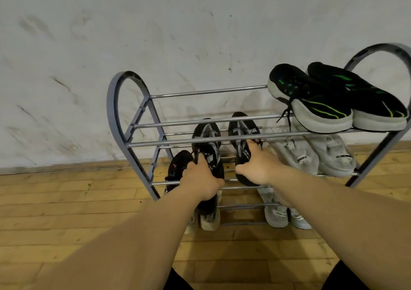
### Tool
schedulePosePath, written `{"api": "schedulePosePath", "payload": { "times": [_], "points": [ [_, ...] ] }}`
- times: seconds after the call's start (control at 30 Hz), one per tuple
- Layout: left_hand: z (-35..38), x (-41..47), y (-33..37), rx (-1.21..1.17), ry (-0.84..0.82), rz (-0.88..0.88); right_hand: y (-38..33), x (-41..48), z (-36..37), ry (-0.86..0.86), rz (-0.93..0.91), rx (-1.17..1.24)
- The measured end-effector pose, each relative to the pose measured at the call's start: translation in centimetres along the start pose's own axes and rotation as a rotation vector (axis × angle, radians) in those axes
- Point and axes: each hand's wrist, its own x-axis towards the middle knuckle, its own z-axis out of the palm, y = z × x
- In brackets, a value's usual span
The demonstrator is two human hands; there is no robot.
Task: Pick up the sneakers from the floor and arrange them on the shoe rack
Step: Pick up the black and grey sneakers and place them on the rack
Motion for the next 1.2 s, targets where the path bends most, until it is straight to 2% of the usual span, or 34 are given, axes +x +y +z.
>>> {"api": "schedulePosePath", "payload": {
  "times": [0.33,0.63,0.8,1.03,1.2],
  "points": [
    [-0.5,-0.1,-1.4,0.014,0.023,0.010,-0.1,-0.6,0.4,-0.004,-0.108,0.089],
    [-3.5,-0.4,-7.3,0.062,0.191,-0.164,-6.7,-0.9,4.6,-0.005,-0.243,0.166],
    [-4.6,-1.4,-9.2,0.008,0.202,-0.102,-9.1,-0.7,6.0,-0.057,-0.299,0.220],
    [-5.8,-2.7,-9.7,-0.044,0.135,-0.002,-8.6,-0.8,4.9,-0.157,-0.342,0.184],
    [-6.8,-3.8,-8.9,-0.018,0.193,0.059,-8.5,-1.3,4.1,-0.158,-0.358,0.127]
  ]
}}
